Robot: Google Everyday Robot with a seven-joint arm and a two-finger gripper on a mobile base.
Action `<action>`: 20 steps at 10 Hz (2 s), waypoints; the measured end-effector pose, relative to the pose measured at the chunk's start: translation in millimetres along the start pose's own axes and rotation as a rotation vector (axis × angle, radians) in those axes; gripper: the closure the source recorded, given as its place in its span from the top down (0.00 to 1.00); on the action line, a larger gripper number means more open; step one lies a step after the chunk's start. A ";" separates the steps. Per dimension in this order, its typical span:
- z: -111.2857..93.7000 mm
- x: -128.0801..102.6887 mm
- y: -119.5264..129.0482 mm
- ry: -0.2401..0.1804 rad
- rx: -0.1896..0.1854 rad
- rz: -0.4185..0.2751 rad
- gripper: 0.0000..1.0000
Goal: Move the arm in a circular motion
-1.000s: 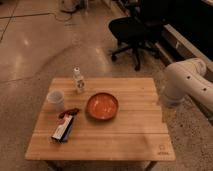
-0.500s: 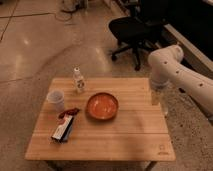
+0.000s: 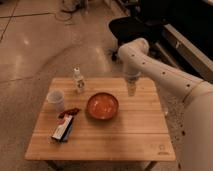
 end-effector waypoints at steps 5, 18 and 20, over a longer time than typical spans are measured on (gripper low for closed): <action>7.3 -117.9 57.2 -0.052 -0.051 -0.285 0.65; -14.6 90.0 233.0 -0.078 -0.200 -0.111 0.65; -4.9 135.2 199.5 -0.027 -0.200 -0.003 0.65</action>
